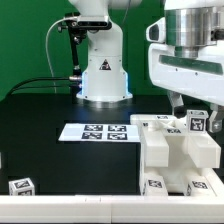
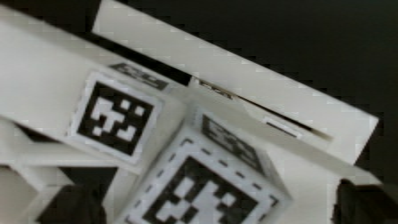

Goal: Assemble chair

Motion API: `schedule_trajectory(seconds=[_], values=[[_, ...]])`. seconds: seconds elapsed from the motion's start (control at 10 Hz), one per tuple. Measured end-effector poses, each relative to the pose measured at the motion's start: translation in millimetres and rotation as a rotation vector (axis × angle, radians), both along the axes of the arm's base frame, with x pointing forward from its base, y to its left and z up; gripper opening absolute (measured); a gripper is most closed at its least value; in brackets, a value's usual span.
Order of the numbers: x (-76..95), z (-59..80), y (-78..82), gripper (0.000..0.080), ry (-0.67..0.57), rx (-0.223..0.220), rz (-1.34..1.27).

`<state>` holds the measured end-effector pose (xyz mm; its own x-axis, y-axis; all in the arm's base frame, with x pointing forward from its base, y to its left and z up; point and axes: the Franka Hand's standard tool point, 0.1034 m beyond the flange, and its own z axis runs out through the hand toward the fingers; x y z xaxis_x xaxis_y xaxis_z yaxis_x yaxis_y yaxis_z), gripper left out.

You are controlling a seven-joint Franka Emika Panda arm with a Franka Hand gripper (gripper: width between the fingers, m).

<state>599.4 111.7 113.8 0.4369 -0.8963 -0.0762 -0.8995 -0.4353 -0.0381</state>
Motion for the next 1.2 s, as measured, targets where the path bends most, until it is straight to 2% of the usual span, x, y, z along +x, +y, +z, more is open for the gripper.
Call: schedule_trajectory(seconds=[0.2,0.3,0.5,0.6,0.7,1.2], values=[[-4.2,-3.1,9.8,0.0649,-0.029,-0.058,0.453],[-2.5,-3.2,9.6,0.0649,-0.047,-0.056,0.484],[-2.7,-3.5,9.0,0.0622,-0.043,-0.057,0.442],[-2.8,-3.7,8.9,0.0449,-0.039,-0.056,0.386],[-3.1,-3.7,7.8,0.0376,-0.032,-0.056,0.292],[-0.4,-3.9,3.3,0.0375,-0.023,-0.034,0.031]])
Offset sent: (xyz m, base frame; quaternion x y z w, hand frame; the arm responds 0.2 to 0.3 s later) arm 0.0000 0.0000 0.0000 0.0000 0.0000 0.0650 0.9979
